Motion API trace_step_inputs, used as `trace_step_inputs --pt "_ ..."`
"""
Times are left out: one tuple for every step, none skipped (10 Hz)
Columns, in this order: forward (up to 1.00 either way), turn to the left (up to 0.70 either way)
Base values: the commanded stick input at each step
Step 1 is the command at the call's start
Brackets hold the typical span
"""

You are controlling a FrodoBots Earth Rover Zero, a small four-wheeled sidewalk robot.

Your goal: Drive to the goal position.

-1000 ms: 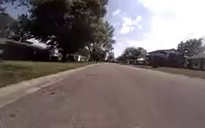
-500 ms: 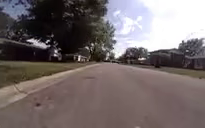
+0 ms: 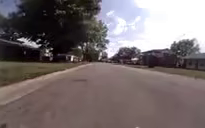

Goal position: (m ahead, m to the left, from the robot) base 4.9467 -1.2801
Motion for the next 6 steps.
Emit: trace_step_inputs --pt "1.00 0.00" --pt "1.00 0.00" --pt "1.00 0.00" --pt "1.00 0.00" --pt "1.00 0.00" --pt "1.00 0.00"
